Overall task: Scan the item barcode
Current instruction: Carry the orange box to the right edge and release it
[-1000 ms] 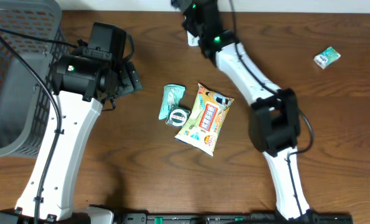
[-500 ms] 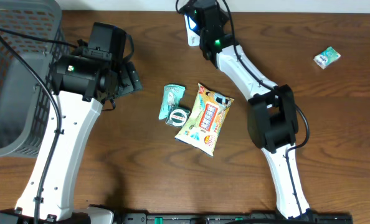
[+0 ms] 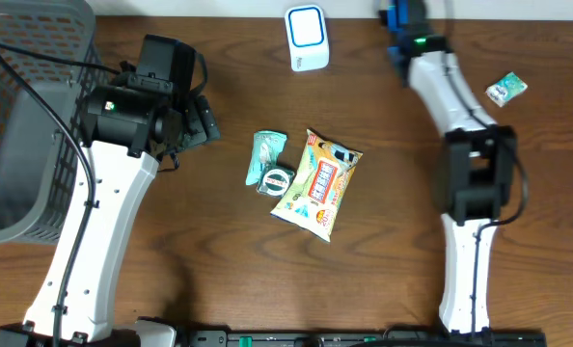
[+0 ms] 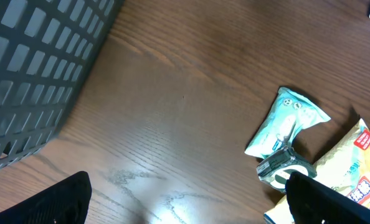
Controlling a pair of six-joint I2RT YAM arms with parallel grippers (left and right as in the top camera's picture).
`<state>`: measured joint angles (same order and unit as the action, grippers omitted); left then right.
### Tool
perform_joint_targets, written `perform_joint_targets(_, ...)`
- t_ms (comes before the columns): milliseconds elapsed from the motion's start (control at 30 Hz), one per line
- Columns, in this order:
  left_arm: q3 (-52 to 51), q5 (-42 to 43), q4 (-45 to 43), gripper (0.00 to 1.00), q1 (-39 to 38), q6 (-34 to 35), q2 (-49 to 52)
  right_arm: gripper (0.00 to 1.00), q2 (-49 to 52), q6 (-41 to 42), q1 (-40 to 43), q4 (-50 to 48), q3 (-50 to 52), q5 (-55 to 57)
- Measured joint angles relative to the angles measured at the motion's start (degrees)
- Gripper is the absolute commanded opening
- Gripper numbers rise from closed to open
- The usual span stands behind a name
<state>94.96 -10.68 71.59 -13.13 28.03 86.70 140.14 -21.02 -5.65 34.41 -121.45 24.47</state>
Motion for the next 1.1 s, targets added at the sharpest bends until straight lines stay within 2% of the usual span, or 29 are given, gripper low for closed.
perform_joint_targets(233,0.0,0.0,0.0,0.98,0.0,0.0,0.0,0.01,-0.1,6.8,11.8,5.7,0.0,-8.2)
perform_joint_targets(467,0.0,0.0,0.0,0.98,0.0,0.0,0.0,0.01,-0.1,8.1,17.7,6.4,0.5,-12.0)
perform_joint_targets(667,0.0,0.0,0.0,0.98,0.0,0.0,0.0,0.01,0.0,8.3,20.1,5.4,2.3,-9.7)
perform_joint_targets(900,0.0,0.0,0.0,0.98,0.0,0.0,0.0,0.02,0.0,8.8,24.8,8.7,2.4,-3.6)
perform_joint_targets(933,0.0,0.0,0.0,0.98,0.0,0.0,0.0,0.08,0.0,9.2,25.6,9.1,2.4,-3.3)
perform_joint_targets(967,0.0,0.0,0.0,0.98,0.0,0.0,0.0,0.20,0.0,9.5,26.3,9.5,2.4,-3.3)
perform_joint_targets(1000,0.0,0.0,0.0,0.98,0.0,0.0,0.0,0.39,0.0,10.0,27.0,9.7,2.4,-3.4)
perform_joint_targets(1033,0.0,0.0,0.0,0.98,0.0,0.0,0.0,0.50,0.0,10.3,27.7,9.9,2.4,-3.9)
perform_joint_targets(1100,0.0,0.0,0.0,0.98,0.0,0.0,0.0,0.61,-0.2,10.7,28.4,10.1,2.4,-5.9)
